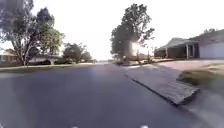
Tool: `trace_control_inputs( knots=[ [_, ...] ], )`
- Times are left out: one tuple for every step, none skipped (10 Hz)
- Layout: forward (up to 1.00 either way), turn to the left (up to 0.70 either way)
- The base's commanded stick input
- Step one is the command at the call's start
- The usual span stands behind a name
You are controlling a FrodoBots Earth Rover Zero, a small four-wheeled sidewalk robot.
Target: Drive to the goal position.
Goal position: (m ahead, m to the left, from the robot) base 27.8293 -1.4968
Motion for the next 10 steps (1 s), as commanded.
trace_control_inputs(
  knots=[
    [1.00, 0.00],
    [1.00, 0.00],
    [1.00, 0.00],
    [1.00, 0.00],
    [1.00, 0.00],
    [1.00, 0.00],
    [1.00, 0.00],
    [1.00, 0.00],
    [1.00, 0.00],
    [1.00, 0.00]
  ],
)
